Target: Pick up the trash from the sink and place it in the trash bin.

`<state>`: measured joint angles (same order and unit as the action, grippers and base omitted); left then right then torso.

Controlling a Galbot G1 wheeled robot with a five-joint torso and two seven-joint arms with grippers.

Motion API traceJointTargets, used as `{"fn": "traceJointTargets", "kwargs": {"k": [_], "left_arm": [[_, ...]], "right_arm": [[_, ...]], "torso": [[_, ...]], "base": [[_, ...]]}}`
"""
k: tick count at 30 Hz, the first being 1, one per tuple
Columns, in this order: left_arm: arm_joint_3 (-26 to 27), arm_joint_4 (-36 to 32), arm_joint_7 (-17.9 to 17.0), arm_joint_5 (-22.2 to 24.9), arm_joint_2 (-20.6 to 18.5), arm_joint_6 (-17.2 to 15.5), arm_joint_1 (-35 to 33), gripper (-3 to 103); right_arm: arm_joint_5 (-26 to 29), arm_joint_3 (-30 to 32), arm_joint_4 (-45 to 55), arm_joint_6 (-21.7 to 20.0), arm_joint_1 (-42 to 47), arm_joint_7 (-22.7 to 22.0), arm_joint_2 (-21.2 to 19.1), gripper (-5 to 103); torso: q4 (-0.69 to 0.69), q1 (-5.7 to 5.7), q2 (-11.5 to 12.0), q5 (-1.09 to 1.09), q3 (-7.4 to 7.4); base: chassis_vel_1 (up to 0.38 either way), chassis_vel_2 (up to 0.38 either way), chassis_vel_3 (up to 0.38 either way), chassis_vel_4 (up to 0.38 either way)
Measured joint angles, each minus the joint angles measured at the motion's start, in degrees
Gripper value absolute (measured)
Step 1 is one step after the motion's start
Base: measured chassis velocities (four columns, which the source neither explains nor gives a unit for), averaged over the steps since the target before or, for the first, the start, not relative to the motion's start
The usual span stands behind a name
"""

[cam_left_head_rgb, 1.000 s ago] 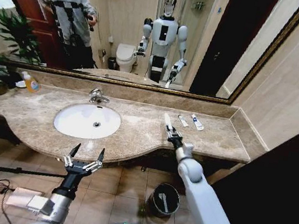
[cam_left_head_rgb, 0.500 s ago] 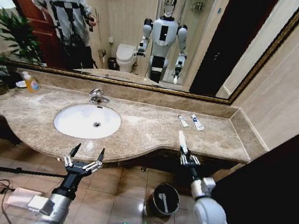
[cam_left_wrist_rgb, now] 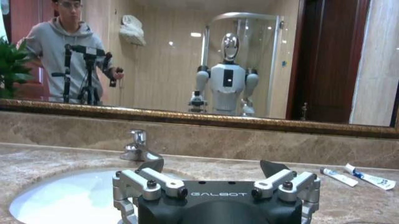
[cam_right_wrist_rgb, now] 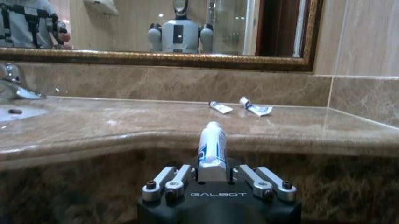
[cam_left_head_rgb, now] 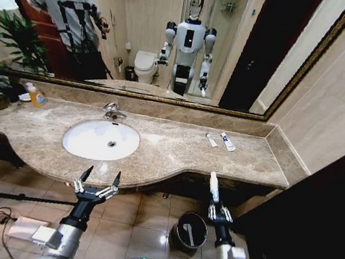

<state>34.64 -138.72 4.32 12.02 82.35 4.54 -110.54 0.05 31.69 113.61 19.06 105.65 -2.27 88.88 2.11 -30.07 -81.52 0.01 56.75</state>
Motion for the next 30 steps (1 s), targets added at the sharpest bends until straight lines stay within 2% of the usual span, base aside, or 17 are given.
{"fn": "traceJointTargets", "kwargs": {"k": [4,9,15,19,21,27,28,30], "left_arm": [[0.0,0.0,0.0,0.0,0.0,0.0,0.0,100],[0.0,0.0,0.0,0.0,0.0,0.0,0.0,100],[0.0,0.0,0.0,0.0,0.0,0.0,0.0,100],[0.0,0.0,0.0,0.0,0.0,0.0,0.0,100],[0.0,0.0,0.0,0.0,0.0,0.0,0.0,100],[0.0,0.0,0.0,0.0,0.0,0.0,0.0,100],[0.0,0.0,0.0,0.0,0.0,0.0,0.0,100],[0.0,0.0,0.0,0.0,0.0,0.0,0.0,100]], "right_arm": [[-1.1,-0.7,-3.4,0.9,0.2,0.1,0.8,26],[-0.4,-1.5,-10.3,1.1,-2.2,0.1,-1.0,26],[1.4,-1.5,-23.0,-1.0,-9.1,-0.1,-3.9,26],[1.9,-0.8,-28.1,-2.2,-11.7,2.6,-4.8,26],[1.7,-0.3,-33.0,-2.6,-14.0,4.1,-5.4,26],[-0.3,-0.5,-42.6,-2.2,-19.2,4.0,-5.7,26],[-2.2,-0.9,-47.5,-1.4,-21.6,3.3,-5.5,26],[-3.2,-1.0,-50.0,-1.2,-22.9,3.0,-5.4,26]], "torso": [[0.00,0.00,0.0,0.00,0.00],[0.00,-0.01,0.0,-0.01,0.01],[0.01,-0.01,0.0,-0.01,0.01],[0.00,-0.01,0.0,-0.02,0.01],[0.00,-0.01,0.0,-0.01,0.01],[0.00,-0.01,0.0,-0.01,0.01],[0.00,-0.01,0.0,-0.03,0.01],[0.00,-0.01,0.0,-0.02,0.01]], "base": [[0.000,0.000,0.000,0.000],[0.000,0.000,0.000,0.000],[0.000,0.000,0.000,0.000],[0.000,0.000,0.000,0.000],[0.000,0.000,0.000,0.000],[0.000,0.000,0.000,0.000],[0.000,0.000,0.000,0.000],[0.000,0.000,0.000,0.000]]}}
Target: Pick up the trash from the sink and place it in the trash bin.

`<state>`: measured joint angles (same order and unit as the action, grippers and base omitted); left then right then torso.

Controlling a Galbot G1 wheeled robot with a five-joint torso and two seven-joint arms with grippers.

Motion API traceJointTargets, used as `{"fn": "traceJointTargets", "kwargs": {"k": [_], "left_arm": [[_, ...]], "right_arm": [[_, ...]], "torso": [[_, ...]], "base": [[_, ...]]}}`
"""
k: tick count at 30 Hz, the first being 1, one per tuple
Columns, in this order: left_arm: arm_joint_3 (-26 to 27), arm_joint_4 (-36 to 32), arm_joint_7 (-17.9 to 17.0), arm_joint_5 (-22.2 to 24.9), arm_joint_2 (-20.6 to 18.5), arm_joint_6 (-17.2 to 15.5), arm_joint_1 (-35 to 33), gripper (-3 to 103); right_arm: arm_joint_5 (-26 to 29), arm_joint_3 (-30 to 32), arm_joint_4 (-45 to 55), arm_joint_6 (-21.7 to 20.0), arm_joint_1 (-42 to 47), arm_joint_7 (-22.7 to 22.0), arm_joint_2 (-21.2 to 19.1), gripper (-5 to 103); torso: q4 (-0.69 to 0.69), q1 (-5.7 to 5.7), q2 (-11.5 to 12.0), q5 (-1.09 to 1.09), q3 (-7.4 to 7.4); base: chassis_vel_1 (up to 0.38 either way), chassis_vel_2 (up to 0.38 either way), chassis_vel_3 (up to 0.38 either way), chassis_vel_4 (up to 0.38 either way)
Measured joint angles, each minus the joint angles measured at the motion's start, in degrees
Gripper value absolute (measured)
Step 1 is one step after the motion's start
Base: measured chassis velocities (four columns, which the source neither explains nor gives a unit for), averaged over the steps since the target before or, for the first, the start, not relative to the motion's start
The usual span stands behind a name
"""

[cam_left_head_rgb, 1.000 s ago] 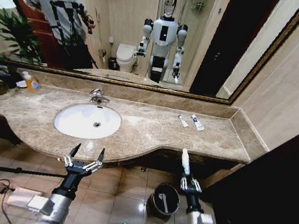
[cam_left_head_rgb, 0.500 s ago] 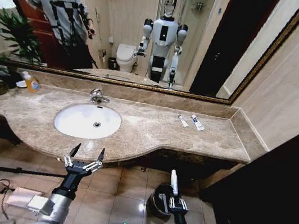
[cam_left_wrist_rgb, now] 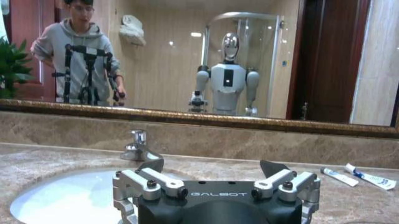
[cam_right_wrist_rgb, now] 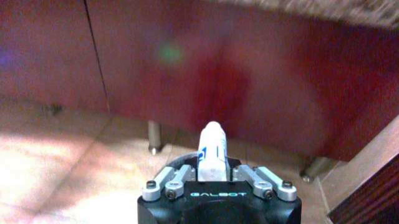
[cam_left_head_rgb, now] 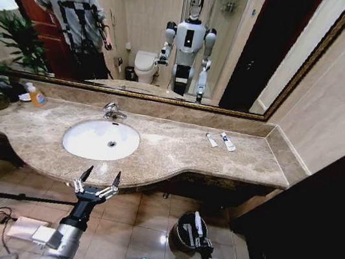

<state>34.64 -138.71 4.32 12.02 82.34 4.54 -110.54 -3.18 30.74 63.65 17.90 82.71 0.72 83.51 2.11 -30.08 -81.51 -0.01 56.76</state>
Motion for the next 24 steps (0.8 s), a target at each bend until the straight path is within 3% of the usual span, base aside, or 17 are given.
{"fn": "traceJointTargets", "kwargs": {"k": [12,24], "left_arm": [[0.0,0.0,0.0,0.0,0.0,0.0,0.0,100],[0.0,0.0,0.0,0.0,0.0,0.0,0.0,100]], "right_arm": [[-0.3,-0.9,-15.3,-3.5,-10.3,0.3,0.6,26],[-1.7,-0.9,-29.7,-1.6,-18.6,0.5,-0.2,26]], "torso": [[0.00,0.00,0.0,0.01,0.00],[0.00,0.00,0.0,0.01,0.00]], "base": [[0.000,0.000,0.000,0.000],[0.000,0.000,0.000,0.000]]}}
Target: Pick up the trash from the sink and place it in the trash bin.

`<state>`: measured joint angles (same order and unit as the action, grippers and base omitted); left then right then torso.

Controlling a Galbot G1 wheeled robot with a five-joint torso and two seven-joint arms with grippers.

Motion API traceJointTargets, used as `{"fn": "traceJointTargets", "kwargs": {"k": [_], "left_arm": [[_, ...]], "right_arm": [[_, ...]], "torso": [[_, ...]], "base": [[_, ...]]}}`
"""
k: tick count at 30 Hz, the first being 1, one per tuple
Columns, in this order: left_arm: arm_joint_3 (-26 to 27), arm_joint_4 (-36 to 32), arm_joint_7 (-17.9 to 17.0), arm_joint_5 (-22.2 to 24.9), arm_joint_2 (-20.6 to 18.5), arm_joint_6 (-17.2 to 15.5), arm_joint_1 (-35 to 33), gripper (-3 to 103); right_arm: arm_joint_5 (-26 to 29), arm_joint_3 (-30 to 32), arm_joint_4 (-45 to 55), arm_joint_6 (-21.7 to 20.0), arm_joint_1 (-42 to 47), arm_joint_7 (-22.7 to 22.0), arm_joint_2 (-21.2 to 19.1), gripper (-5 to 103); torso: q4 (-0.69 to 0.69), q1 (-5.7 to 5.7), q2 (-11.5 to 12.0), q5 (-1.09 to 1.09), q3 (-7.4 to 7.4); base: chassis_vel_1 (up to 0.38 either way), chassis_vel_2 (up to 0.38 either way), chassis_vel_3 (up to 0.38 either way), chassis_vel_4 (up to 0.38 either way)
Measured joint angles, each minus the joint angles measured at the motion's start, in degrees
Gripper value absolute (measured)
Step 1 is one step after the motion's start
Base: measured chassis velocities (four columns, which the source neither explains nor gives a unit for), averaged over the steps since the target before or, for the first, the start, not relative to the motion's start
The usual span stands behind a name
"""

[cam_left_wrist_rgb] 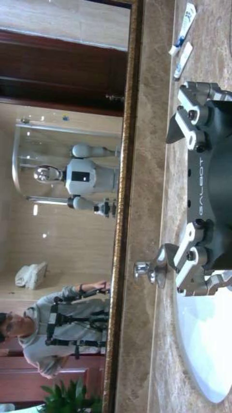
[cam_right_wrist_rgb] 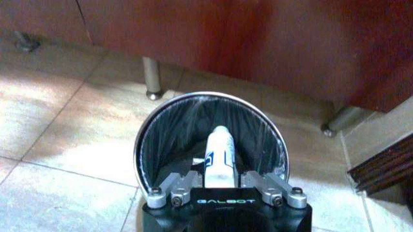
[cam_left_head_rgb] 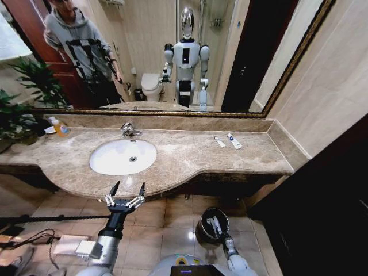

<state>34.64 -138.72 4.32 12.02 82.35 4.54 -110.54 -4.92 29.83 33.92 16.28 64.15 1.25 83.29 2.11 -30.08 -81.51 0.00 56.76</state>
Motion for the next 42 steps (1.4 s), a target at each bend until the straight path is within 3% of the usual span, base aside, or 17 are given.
{"fn": "traceJointTargets", "kwargs": {"k": [16,17,19,20,23,35,42], "left_arm": [[0.0,0.0,0.0,0.0,0.0,0.0,0.0,100],[0.0,0.0,0.0,0.0,0.0,0.0,0.0,100],[0.0,0.0,0.0,0.0,0.0,0.0,0.0,100],[0.0,0.0,0.0,0.0,0.0,0.0,0.0,100],[0.0,0.0,0.0,0.0,0.0,0.0,0.0,100],[0.0,0.0,0.0,0.0,0.0,0.0,0.0,100],[0.0,0.0,0.0,0.0,0.0,0.0,0.0,100]], "right_arm": [[0.5,-0.1,-7.8,0.7,-4.1,0.8,0.4,25],[0.6,-0.1,-7.8,0.7,-4.1,0.8,0.6,35],[0.6,-0.1,-7.7,0.7,-4.1,0.8,0.6,35],[0.6,-0.1,-7.5,0.6,-3.9,0.8,0.6,46],[0.6,-0.1,-7.1,0.6,-3.5,0.8,0.6,51],[2.5,0.0,-3.4,0.7,-0.5,-1.2,0.8,98],[3.4,0.1,1.5,1.8,3.0,-2.0,0.8,100]], "torso": [[0.00,0.00,0.0,0.00,0.00],[0.00,0.01,0.0,0.00,0.00],[0.00,0.01,0.0,0.00,0.00],[0.00,0.01,0.0,0.01,0.00],[0.00,0.01,0.0,0.00,0.00],[0.00,0.01,0.0,0.01,0.00],[0.00,0.01,0.0,0.00,0.00]], "base": [[0.000,0.000,0.000,0.000],[0.000,0.000,0.000,0.000],[0.000,0.000,0.000,0.000],[0.000,0.000,0.000,0.000],[0.000,0.000,0.000,0.000],[0.000,0.000,0.000,0.000],[0.000,0.000,0.000,0.000]]}}
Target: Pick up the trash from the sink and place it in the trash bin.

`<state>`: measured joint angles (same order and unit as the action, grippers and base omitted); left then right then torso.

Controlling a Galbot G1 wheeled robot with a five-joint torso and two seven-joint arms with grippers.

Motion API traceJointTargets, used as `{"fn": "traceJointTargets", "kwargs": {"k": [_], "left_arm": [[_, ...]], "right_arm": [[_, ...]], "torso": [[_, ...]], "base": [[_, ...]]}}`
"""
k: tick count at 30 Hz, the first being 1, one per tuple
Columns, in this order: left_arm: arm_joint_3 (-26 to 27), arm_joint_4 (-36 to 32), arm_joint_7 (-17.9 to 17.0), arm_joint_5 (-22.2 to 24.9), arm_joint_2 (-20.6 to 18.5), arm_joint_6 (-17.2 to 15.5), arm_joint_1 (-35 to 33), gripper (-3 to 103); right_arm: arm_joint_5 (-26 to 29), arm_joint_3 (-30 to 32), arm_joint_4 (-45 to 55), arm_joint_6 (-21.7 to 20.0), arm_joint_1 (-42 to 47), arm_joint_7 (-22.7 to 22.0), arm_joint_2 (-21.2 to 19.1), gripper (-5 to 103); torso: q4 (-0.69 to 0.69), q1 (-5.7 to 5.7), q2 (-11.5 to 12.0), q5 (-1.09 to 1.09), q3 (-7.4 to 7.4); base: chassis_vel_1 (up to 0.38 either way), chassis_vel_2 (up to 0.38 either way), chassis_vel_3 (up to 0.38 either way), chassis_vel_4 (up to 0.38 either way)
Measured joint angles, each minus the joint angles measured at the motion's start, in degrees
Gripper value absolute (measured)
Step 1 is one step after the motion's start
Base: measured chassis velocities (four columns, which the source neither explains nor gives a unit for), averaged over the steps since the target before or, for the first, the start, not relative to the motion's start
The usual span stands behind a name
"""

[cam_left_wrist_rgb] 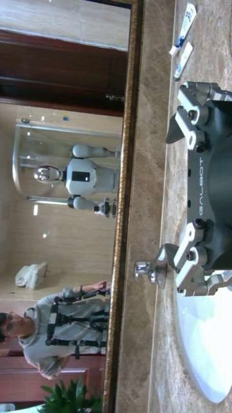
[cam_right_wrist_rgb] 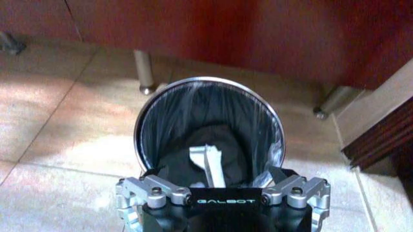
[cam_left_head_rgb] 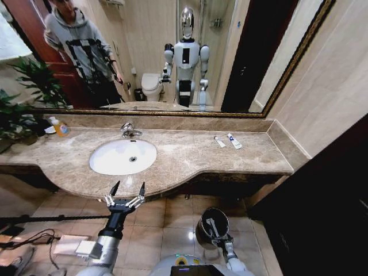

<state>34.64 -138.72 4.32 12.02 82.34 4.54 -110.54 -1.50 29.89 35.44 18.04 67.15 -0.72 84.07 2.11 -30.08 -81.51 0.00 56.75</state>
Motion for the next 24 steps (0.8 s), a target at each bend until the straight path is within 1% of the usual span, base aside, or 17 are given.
{"fn": "traceJointTargets", "kwargs": {"k": [1,2,3,4,6,7,9,11,12,15,16,17,18,20,21,23,24], "left_arm": [[0.0,0.0,0.0,0.0,0.0,0.0,0.0,100],[0.0,0.0,0.0,0.0,0.0,0.0,0.0,100],[0.0,0.0,0.0,0.0,0.0,0.0,0.0,100],[0.0,0.0,0.0,0.0,0.0,0.0,0.0,100],[0.0,0.0,0.0,0.0,0.0,0.0,0.0,100],[0.0,0.0,0.0,0.0,0.0,0.0,0.0,100],[0.0,0.0,0.0,0.0,0.0,0.0,0.0,100],[0.0,0.0,0.0,0.0,0.0,0.0,0.0,100],[0.0,0.0,0.0,0.0,0.0,0.0,0.0,100],[0.0,0.0,0.0,0.0,0.0,0.0,0.0,100],[0.0,0.0,0.0,0.0,0.0,0.0,0.0,100],[0.0,0.0,0.0,0.0,0.0,0.0,0.0,100],[0.0,0.0,0.0,0.0,0.0,0.0,0.0,100],[0.0,0.0,0.0,0.0,0.0,0.0,0.0,100],[0.0,0.0,0.0,0.0,0.0,0.0,0.0,100],[0.0,0.0,0.0,0.0,0.0,0.0,0.0,100],[0.0,0.0,0.0,0.0,0.0,0.0,0.0,100]], "right_arm": [[0.0,0.0,2.6,1.0,1.4,-0.9,0.0,100],[0.0,0.0,2.6,1.0,1.4,-0.9,0.0,100],[-0.7,0.0,5.2,3.5,2.9,-2.7,0.0,100],[-0.7,0.0,5.2,3.5,2.9,-2.7,0.0,100],[-4.2,0.1,9.0,8.6,5.1,-7.0,0.1,100],[-5.2,0.4,11.6,10.3,6.5,-8.4,0.1,100],[-5.3,0.5,13.9,10.7,7.5,-8.9,0.0,100],[-3.1,0.7,24.0,8.8,11.7,-9.1,-0.3,100],[-3.1,0.7,24.0,8.8,11.7,-9.1,-0.3,100],[0.8,1.4,38.6,4.1,17.1,-8.5,-0.6,100],[0.8,1.4,38.6,4.1,17.1,-8.5,-0.6,100],[2.0,1.6,42.6,3.1,18.6,-8.3,-0.6,100],[4.0,2.3,49.5,1.3,21.1,-8.1,-0.5,100],[4.5,2.6,51.7,0.8,21.8,-7.9,-0.5,100],[5.5,3.5,57.9,-0.8,23.7,-7.4,0.0,100],[5.7,3.8,59.8,-1.3,24.2,-7.1,0.2,100],[6.2,4.6,65.0,-3.0,24.9,-6.2,0.7,100]], "torso": [[0.00,0.00,0.0,0.01,0.00],[0.00,0.00,0.0,0.01,0.00],[0.00,0.00,0.0,0.01,0.00],[0.00,0.00,0.0,0.01,0.00],[0.00,0.00,0.0,0.00,0.00],[0.00,0.00,0.0,0.01,0.00],[0.00,0.00,0.0,0.01,0.00],[-0.01,0.00,0.0,-0.01,0.00],[-0.01,0.00,0.0,-0.01,0.00],[0.00,0.00,0.0,0.01,0.00],[0.00,0.00,0.0,0.01,0.00],[0.00,0.00,0.0,0.01,0.00],[0.00,0.00,0.0,0.01,0.00],[0.00,0.00,0.0,0.01,0.00],[0.00,0.00,0.0,0.01,0.00],[0.00,0.00,0.0,0.02,0.00],[-0.01,0.00,0.0,0.00,0.00]], "base": [[0.000,0.000,0.000,0.000],[0.000,0.000,0.000,0.000],[0.000,0.000,0.000,0.000],[0.000,0.000,0.000,0.000],[0.000,0.000,0.000,0.000],[0.000,0.000,0.000,0.000],[0.000,0.000,0.000,0.000],[0.000,0.000,0.000,0.000],[0.000,0.000,0.000,0.000],[0.000,0.000,0.000,0.000],[0.000,0.000,0.000,0.000],[0.000,0.000,0.000,0.000],[0.000,0.000,0.000,0.000],[0.000,0.000,0.000,0.000],[0.000,0.000,0.000,0.000],[0.000,0.000,0.000,0.000],[0.000,0.000,0.000,0.000]]}}
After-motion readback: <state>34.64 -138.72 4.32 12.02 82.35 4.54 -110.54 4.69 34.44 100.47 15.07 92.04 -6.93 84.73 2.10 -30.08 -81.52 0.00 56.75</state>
